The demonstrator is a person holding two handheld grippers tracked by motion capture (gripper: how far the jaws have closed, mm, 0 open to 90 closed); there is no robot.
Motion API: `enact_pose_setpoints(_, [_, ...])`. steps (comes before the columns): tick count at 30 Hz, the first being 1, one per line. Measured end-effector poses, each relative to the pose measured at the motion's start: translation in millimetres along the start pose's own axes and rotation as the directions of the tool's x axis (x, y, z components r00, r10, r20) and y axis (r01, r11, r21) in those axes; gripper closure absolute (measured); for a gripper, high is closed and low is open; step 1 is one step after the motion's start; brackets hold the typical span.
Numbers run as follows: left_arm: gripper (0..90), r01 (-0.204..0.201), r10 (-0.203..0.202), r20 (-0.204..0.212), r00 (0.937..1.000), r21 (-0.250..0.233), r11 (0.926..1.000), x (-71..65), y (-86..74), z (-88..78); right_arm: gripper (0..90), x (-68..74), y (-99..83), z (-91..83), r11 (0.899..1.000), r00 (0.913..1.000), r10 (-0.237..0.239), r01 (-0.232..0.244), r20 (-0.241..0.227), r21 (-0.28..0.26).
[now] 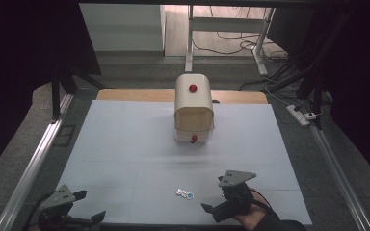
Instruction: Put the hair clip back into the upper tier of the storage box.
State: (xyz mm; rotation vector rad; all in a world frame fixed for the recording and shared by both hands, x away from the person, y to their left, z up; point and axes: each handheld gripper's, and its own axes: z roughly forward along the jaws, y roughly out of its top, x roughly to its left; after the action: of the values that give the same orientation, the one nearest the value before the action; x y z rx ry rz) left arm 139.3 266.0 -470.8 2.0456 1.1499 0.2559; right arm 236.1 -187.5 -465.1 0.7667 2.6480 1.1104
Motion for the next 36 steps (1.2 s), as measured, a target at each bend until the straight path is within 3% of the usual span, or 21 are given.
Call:
enact_pose_setpoints(17, [3.6,-0.002,0.002,-0.001,1.0,0.004,1.0,-0.2,0.2,0.4,0.0,7.4,14.5,28.2,0.998,0.9982,-0.036,0.038,-0.048,0.045])
enact_pose_setpoints(36, [3.5,0.004,-0.004,0.002,1.0,0.006,1.0,0.4,0.3,0.6,0.0,13.0,26.0,58.9,0.991,0.9953,-0.076,0.082,-0.06,0.103])
